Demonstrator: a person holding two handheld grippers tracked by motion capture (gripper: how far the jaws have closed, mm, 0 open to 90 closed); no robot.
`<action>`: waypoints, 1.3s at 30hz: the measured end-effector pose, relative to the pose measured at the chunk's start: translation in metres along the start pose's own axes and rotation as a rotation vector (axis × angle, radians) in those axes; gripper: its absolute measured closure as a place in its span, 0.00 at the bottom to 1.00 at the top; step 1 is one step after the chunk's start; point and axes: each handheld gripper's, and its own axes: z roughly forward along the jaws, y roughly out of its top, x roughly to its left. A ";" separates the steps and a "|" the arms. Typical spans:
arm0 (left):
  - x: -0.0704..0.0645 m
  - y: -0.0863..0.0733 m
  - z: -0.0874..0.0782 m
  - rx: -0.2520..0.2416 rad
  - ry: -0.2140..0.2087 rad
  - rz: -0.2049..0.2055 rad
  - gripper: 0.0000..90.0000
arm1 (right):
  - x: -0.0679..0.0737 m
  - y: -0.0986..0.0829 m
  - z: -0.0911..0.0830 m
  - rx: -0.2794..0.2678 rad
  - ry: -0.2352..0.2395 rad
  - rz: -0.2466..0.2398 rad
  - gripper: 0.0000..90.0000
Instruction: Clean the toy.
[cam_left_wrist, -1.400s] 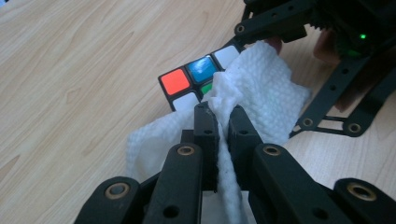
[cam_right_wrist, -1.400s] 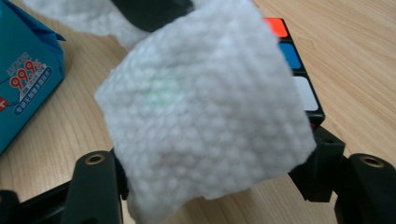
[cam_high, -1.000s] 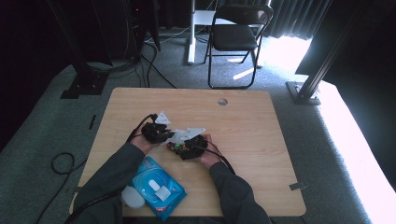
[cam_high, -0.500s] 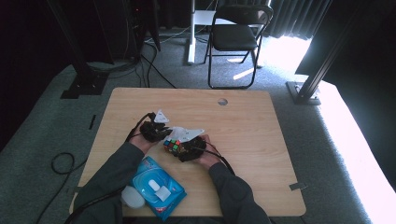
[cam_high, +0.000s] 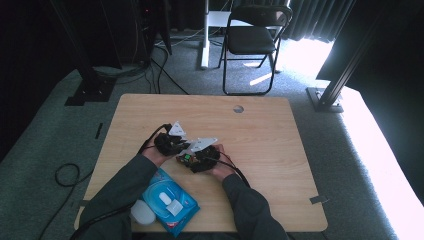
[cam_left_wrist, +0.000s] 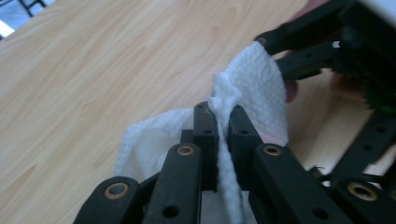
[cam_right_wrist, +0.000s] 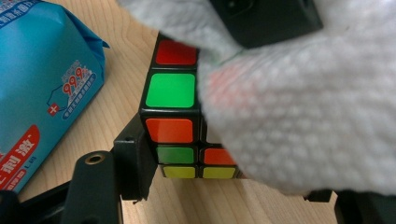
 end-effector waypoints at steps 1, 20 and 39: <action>-0.001 0.000 0.001 0.001 -0.006 0.002 0.95 | 0.000 0.000 0.000 0.002 -0.004 0.003 0.38; -0.010 0.001 0.001 0.005 -0.067 0.054 0.95 | -0.015 -0.005 -0.005 0.016 -0.088 0.078 0.38; 0.001 0.000 0.000 -0.025 -0.015 -0.005 0.94 | -0.004 0.000 -0.003 0.009 -0.036 0.017 0.38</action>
